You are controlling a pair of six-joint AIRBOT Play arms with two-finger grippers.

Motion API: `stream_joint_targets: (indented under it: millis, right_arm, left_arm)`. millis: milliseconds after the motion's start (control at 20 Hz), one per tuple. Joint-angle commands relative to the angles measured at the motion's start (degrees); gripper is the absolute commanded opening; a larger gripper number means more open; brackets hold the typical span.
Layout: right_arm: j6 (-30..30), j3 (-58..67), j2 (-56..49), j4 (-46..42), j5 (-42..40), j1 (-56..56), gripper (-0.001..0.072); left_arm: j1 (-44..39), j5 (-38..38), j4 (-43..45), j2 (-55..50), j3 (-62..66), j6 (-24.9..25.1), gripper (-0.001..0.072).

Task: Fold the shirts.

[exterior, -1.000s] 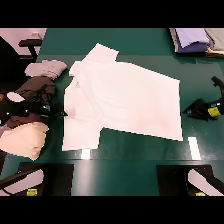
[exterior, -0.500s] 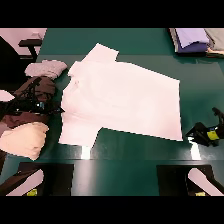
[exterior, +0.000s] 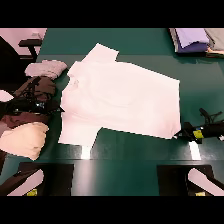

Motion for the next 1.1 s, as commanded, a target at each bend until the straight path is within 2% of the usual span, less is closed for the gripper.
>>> stream_joint_targets:
  millis: [0, 200, 450, 700, 850, 1050]
  right_arm:
    - [-0.15, 5.09, -3.21, 0.35, 0.44, 7.06, 0.0015]
    - [0.22, 21.27, 2.64, 0.37, 5.57, 10.91, 0.0015]
    - [3.13, 53.9, 12.98, 0.17, 7.19, 10.23, 0.0015]
    - [6.45, 83.49, 14.03, -0.09, 11.93, 5.31, 0.0015]
    - [9.33, 96.91, 10.86, -0.09, 18.32, 1.11, 0.0015]
    - [11.52, 97.2, 10.01, -0.07, 20.68, -1.92, 0.0014]
  left_arm:
    - [0.04, 0.13, -0.13, 1.81, 1.33, -0.48, 0.0024]
    - [0.04, -0.72, -0.13, 9.86, 14.32, -3.41, 0.0025]
    - [0.04, -1.86, -0.85, 14.16, 47.12, -5.51, 0.0026]
    - [0.04, 0.79, -0.72, 14.16, 74.12, -9.49, 0.0025]
    - [0.04, 3.37, -0.72, 14.16, 81.59, -10.8, 0.0024]
    - [0.04, 1.27, -0.33, 13.81, 80.74, -11.8, 0.0024]
